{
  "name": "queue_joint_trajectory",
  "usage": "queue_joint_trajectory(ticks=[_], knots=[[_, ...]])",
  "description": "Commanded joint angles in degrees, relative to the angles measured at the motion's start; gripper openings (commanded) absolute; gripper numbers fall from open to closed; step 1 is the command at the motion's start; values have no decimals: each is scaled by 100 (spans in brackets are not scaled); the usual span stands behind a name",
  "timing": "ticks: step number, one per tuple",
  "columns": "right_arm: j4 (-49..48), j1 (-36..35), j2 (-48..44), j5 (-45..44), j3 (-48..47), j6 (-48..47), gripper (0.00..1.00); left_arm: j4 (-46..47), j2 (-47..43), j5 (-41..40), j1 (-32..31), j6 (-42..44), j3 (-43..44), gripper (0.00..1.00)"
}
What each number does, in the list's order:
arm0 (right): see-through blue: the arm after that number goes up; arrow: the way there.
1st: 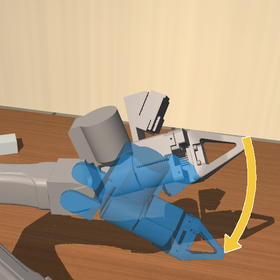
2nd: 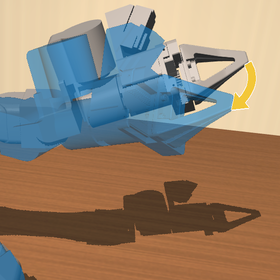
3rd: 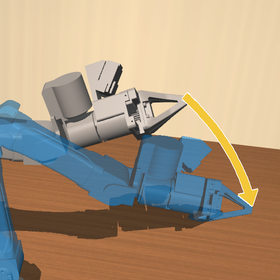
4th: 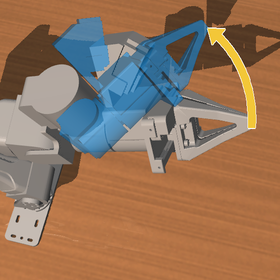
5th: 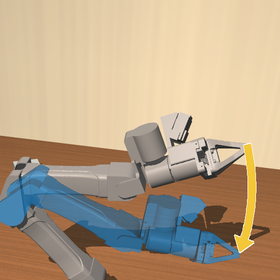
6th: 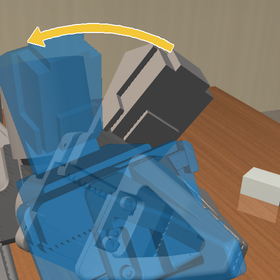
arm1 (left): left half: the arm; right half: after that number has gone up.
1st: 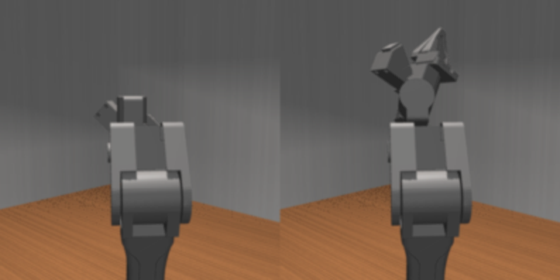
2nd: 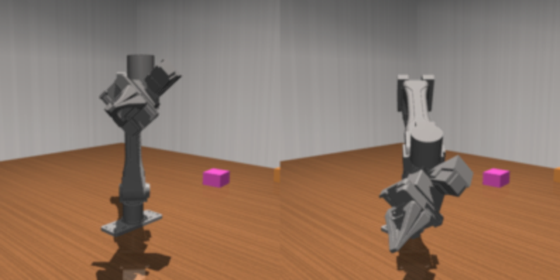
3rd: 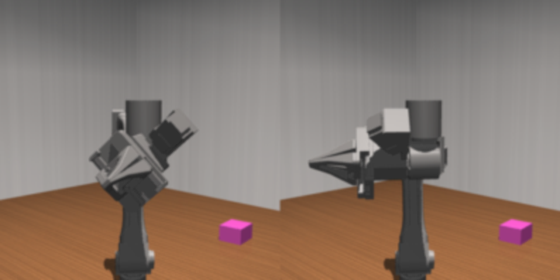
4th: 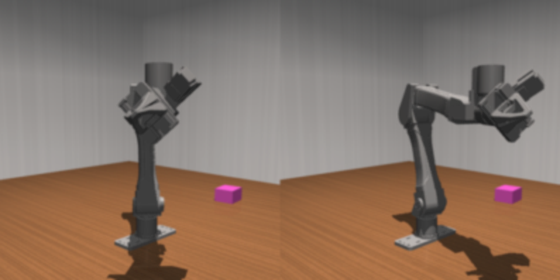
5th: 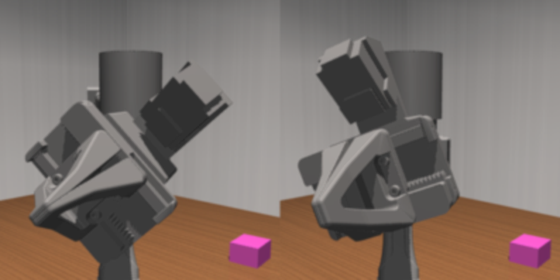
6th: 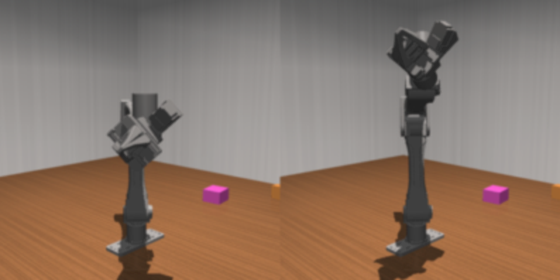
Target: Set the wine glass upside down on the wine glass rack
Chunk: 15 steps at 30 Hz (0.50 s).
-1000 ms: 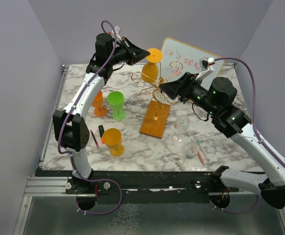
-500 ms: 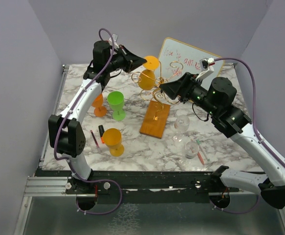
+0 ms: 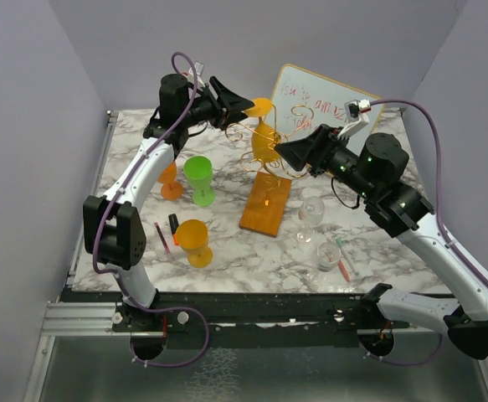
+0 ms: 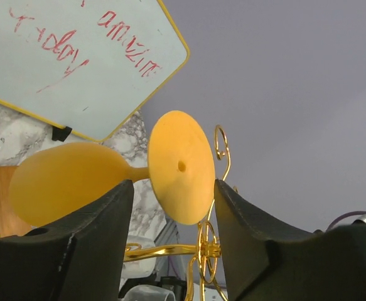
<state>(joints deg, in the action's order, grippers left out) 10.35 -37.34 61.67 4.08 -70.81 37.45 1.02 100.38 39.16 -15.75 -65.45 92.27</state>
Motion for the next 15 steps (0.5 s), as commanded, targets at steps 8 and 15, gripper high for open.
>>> queue_joint_trajectory(ticks=[8, 15], knots=[[455, 6, -354, -288, -153, -27, 67, -515, -940, -207, 324, 882, -267, 78], [1112, 7, -692, -318, -374, -580, 67, -1441, -1660, -598, 721, 1684, -502, 87]])
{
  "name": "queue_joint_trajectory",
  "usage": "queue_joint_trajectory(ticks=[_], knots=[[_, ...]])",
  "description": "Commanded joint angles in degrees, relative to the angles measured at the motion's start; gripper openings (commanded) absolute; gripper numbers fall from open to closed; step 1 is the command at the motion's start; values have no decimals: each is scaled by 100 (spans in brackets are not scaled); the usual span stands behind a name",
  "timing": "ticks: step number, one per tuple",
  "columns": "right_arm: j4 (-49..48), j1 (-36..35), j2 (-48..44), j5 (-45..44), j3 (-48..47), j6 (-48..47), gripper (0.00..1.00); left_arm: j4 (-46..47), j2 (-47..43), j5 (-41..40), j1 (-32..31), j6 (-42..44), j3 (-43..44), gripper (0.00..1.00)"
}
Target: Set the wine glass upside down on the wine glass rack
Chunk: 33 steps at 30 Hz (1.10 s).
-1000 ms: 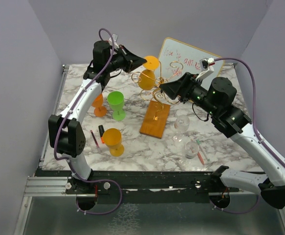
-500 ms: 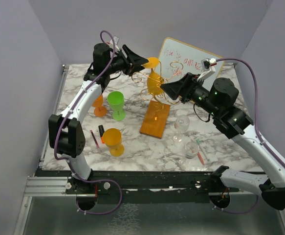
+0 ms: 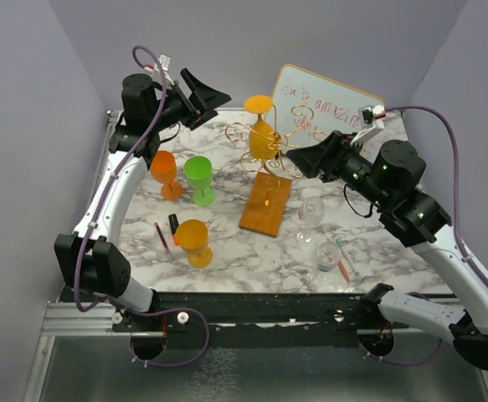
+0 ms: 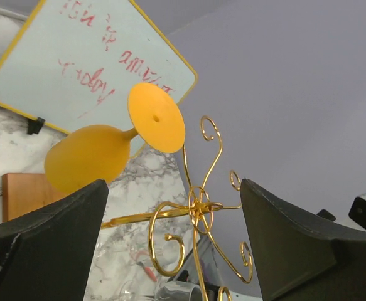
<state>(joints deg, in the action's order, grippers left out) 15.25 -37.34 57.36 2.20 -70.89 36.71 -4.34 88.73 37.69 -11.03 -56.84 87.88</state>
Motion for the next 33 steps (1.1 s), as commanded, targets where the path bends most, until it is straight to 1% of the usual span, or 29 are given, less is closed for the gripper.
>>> queue_joint_trajectory(ticks=[1, 3, 5, 7, 10, 13, 20, 23, 26, 28, 33], knots=[[856, 3, -325, -172, -514, -647, 67, -1290, -647, -749, 273, 1133, 36, 88], [1315, 1, -486, -501, -722, -880, 68, -1842, -1008, -1484, 276, 1771, 97, 92], [1774, -1, -627, -898, -876, -1019, 68, -2182, -1446, -2090, 278, 2251, -1, 99], [2194, 5, -716, -1222, -1001, -1102, 68, -2363, -1910, -2453, 277, 2671, -210, 99], [2736, 3, -761, -1632, -1047, -1156, 69, -2497, -2596, -2591, 277, 3118, -593, 99], [3217, 8, -753, -2142, -992, -1061, 69, -2616, -3131, -2568, 277, 3352, -918, 99], [3919, 0, -729, -3381, -334, -408, 67, -2677, -3866, -2546, 277, 3571, -1606, 99], [3861, 3, -670, -3440, 104, -80, 67, -2638, -3985, -2717, 277, 3583, -1849, 99], [3549, -1, -539, -3130, 617, 261, 66, -2465, -4040, -2930, 279, 3567, -2116, 99], [3287, 2, -376, -2903, 905, 536, 64, -2256, -4085, -2998, 277, 3530, -2298, 99], [2555, 5, 17, -2751, 1418, 1092, 57, -1784, -4145, -3028, 277, 3372, -2683, 99]])
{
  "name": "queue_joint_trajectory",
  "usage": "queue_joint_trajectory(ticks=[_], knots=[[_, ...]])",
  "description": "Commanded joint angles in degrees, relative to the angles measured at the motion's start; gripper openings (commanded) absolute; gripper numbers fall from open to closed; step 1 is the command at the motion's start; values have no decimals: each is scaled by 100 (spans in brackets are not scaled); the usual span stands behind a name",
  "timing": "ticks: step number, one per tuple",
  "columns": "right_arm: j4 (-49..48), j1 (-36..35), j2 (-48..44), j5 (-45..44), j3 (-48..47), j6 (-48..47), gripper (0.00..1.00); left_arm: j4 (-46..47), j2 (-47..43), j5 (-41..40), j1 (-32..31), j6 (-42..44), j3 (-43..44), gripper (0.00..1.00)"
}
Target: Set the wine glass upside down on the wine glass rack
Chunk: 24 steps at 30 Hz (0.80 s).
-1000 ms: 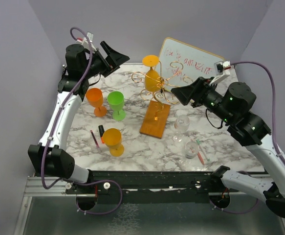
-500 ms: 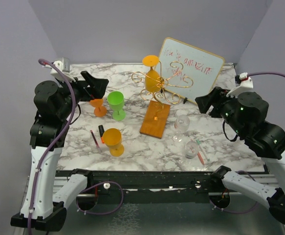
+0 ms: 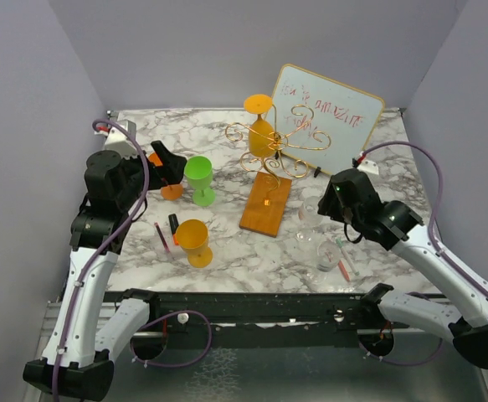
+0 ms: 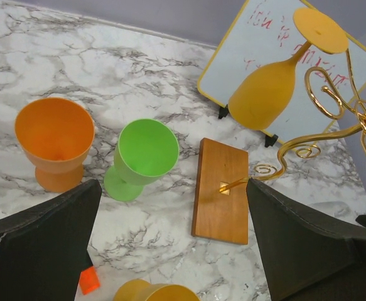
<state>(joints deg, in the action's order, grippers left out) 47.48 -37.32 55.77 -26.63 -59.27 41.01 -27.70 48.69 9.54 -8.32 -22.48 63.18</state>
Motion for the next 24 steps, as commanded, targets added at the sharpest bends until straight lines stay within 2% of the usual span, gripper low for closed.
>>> queue_joint_trajectory(ticks=[1, 9, 17, 24], knots=[[-780, 1, 250, 124, 323, 707, 55, 622, -144, -214, 4, -83, -278, 99], [-571, 5, 694, -308, 383, 975, 40, 869, -121, -474, -25, -184, -543, 99], [-738, 2, 698, -251, 519, 794, 31, 940, -38, -508, -56, -286, -532, 99], [-626, 5, 662, -94, 442, 740, 7, 943, -79, -406, -56, -442, -595, 99]])
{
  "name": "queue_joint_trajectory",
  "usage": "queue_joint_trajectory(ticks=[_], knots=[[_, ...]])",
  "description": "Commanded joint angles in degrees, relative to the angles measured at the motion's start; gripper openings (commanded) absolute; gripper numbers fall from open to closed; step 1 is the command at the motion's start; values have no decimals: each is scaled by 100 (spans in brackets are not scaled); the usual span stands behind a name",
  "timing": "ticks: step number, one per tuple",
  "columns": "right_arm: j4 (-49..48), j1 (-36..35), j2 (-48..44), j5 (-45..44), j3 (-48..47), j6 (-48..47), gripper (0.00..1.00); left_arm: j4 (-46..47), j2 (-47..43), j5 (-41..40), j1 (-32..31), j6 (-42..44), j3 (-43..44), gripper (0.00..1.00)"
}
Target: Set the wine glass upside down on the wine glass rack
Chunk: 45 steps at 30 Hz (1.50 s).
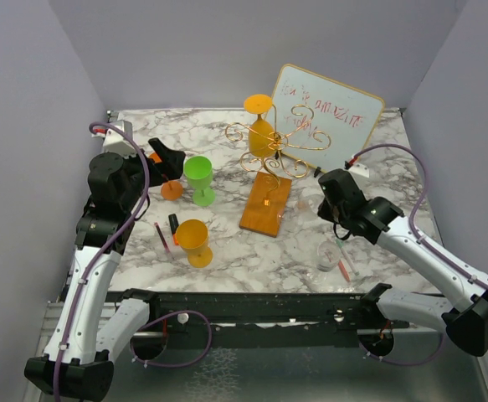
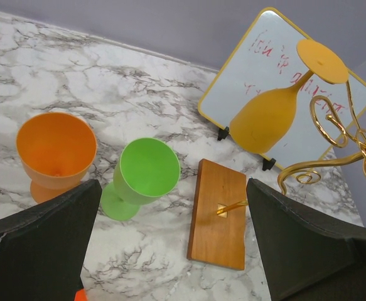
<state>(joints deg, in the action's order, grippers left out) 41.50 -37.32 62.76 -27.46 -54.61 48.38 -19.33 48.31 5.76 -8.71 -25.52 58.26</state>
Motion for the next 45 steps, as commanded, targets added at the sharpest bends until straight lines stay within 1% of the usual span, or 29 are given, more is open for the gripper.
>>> queue_joint_trajectory(ticks=[1, 3, 7, 13, 18, 20, 21, 23, 27, 32, 36, 40, 45], knots=[[-27, 5, -72, 21, -30, -10, 4, 99, -46, -15, -17, -164, -100, 99], [-25, 4, -173, 81, -60, -19, 1, 50, -74, -13, -18, -212, -68, 99], [-142, 5, -504, 308, -64, -150, 1, 11, -239, -35, -17, -267, -25, 99], [-740, 4, -930, 1172, 43, -673, 1, -188, -499, -196, -17, -542, -91, 99], [-1616, 0, -1174, 2083, 394, -1019, 1, -436, -822, -377, -17, -1137, -305, 99], [-2090, 1, -1303, 2533, 536, -1119, 1, -459, -940, -284, -17, -1331, -415, 99], [-2313, 5, -1348, 2875, 580, -1168, 1, -447, -972, -162, -17, -1299, -431, 99], [-2705, 3, -1395, 3331, 624, -1253, 1, -471, -990, 49, -17, -970, -339, 99], [-3292, 4, -1382, 4070, 561, -1439, 1, -583, -1024, 175, -21, -416, -17, 99], [-3915, 5, -1288, 4753, 328, -1517, 1, -604, -964, 151, -17, -322, 302, 99], [-4465, 5, -1262, 5039, 161, -1474, 1, -605, -820, 203, -17, -510, 499, 99], [-4748, -1, -1183, 5002, -86, -1456, 1, -646, -670, 63, -17, -783, 920, 99], [-5487, -5, -966, 4874, -345, -1441, 1, -672, -455, -188, -17, -1125, 1587, 99]])
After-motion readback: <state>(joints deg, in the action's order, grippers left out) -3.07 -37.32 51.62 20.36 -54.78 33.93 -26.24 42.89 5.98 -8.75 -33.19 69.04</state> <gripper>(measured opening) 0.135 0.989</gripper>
